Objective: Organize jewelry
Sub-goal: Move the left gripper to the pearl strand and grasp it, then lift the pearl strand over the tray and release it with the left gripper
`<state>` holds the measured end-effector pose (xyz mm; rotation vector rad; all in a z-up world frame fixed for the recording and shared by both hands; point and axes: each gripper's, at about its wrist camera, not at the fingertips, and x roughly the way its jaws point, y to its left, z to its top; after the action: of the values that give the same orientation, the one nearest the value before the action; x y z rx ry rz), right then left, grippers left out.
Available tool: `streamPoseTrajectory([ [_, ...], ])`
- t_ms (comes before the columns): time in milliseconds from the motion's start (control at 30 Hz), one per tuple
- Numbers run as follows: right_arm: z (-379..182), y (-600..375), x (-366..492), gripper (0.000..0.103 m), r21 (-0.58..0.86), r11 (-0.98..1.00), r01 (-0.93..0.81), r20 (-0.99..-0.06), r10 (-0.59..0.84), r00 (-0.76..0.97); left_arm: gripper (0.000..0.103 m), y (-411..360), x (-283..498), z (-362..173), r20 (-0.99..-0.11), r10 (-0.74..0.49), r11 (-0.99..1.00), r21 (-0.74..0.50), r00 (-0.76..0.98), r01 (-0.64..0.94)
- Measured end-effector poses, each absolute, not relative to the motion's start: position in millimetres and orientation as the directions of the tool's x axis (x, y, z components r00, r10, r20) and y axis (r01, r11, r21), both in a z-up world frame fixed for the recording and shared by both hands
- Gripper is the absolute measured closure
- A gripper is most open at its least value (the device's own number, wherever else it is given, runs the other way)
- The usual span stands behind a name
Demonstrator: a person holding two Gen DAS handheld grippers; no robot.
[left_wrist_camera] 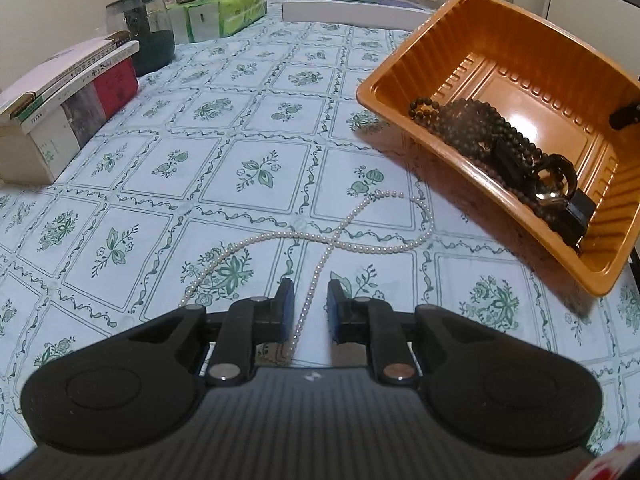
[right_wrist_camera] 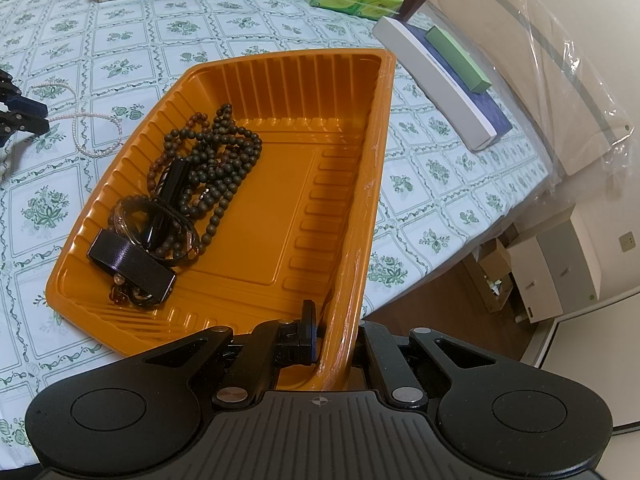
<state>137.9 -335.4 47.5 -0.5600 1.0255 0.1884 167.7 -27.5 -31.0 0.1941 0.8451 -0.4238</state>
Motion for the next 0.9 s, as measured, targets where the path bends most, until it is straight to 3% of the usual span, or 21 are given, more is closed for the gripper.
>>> streamPoseTrajectory([
  [167,47,-336,138,0.099,-0.352,0.846,-0.400,-0.849,-0.108,0.517,0.102,-26,166,-31,-0.763,-0.290,0.898,-0.008,0.578,0.440],
  [333,48,-336,137,0.099,-0.353,0.845,-0.402,-0.849,-0.108,0.518,0.102,-24,161,-20,-0.760,-0.265,0.899,0.029,0.594,0.438],
  [900,48,-336,137,0.099,-0.354,0.845,-0.402,-0.848,-0.108,0.519,0.102,5,161,90,-0.618,-0.313,0.913,0.014,0.721,0.408],
])
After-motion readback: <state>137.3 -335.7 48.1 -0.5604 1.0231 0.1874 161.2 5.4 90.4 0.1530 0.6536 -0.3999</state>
